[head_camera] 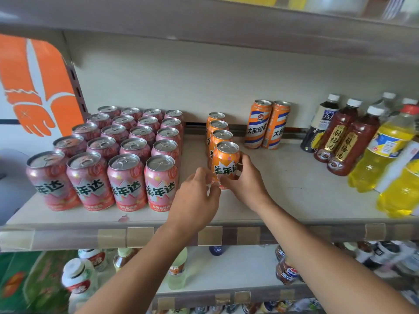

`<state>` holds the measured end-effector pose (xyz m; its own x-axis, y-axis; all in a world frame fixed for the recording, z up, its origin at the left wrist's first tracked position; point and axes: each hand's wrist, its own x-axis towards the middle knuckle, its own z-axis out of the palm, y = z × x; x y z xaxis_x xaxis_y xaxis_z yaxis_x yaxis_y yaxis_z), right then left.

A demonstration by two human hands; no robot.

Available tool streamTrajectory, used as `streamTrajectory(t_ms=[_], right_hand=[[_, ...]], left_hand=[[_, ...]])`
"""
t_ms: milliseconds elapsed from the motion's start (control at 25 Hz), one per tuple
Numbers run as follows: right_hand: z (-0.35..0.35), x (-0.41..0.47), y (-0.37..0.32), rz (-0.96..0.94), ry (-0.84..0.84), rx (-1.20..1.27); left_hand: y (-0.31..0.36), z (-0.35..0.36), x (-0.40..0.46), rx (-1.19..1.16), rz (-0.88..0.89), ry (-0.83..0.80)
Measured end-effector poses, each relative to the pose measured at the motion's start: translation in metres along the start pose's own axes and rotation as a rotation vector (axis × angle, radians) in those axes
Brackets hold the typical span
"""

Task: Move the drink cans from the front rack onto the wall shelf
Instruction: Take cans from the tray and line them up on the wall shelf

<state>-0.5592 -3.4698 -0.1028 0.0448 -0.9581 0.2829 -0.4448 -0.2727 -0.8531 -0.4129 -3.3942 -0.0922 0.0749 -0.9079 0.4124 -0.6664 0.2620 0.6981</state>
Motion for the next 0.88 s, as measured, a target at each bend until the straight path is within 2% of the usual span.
streamTrajectory(t_ms=[360,600,720,880], right_hand=[[-0.002,-0.002,-0.006,0.028,-0.064,-0.033],[-0.013,-0.009,-0.008,0.049,-0.11,-0.157],[-0.032,-0.021,-0.011,0.052,-0.084,-0.229],[-0.074,-0.049,-0.016,-0.039,0.019,-0.421]], left_hand=[[0.003,0.0,0.0,0.005,-0.027,-0.006],[0.009,-0.004,-0.003,0.034,-0.018,-0.016],[0.019,-0.006,-0.005,0.058,0.031,-0.013],[0.055,0.004,-0.005,0.059,0.155,-0.019]])
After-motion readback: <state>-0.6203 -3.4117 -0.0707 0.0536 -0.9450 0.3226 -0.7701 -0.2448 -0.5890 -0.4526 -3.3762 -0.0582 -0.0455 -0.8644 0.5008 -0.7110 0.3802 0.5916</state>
